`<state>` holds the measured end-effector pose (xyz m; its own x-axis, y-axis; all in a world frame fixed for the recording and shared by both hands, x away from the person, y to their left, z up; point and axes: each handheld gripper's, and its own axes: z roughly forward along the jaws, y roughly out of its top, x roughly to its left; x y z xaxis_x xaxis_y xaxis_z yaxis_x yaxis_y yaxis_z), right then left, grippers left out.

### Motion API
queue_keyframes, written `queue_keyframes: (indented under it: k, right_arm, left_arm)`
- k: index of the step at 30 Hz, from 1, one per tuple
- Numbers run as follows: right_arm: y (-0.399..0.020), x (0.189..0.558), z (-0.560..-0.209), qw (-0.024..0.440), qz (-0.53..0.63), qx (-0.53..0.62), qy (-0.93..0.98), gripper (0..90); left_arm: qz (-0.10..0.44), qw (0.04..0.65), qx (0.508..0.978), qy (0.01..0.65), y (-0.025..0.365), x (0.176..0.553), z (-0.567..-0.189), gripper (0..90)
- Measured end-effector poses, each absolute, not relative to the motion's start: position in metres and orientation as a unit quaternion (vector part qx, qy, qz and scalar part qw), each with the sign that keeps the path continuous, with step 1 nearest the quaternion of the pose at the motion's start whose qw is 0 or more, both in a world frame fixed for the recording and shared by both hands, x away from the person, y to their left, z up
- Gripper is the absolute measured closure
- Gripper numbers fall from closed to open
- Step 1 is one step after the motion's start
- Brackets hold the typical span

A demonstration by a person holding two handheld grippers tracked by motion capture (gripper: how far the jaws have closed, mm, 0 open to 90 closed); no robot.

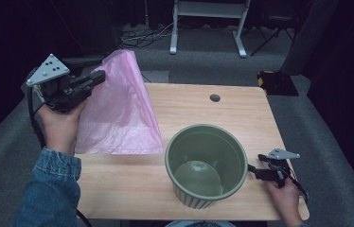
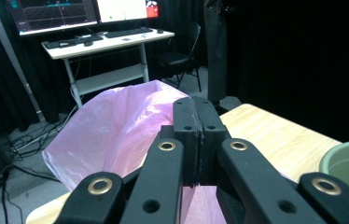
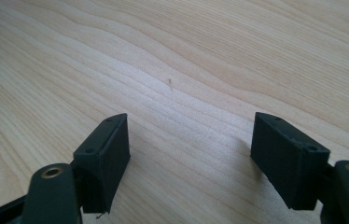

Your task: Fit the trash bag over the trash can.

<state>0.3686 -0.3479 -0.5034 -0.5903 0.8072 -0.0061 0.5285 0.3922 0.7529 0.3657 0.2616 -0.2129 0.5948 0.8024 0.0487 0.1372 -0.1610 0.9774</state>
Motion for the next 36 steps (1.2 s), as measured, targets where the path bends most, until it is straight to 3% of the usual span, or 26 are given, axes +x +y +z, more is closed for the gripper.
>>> queue_keyframes:
  k: [8,15,36]
  right_arm:
    - [-0.348,0.369,-0.503,0.19,0.367,0.411,0.813,28.2]
    - [-0.348,0.369,-0.503,0.19,0.367,0.411,0.813,28.2]
    - [-0.348,0.369,-0.503,0.19,0.367,0.411,0.813,28.2]
  left_arm:
    - [0.3,0.565,0.699,0.32,0.25,0.357,-0.198,89.0]
    - [0.291,0.561,0.717,0.296,0.217,0.355,-0.195,89.0]
    - [0.243,0.574,0.741,0.247,0.142,0.359,-0.206,88.9]
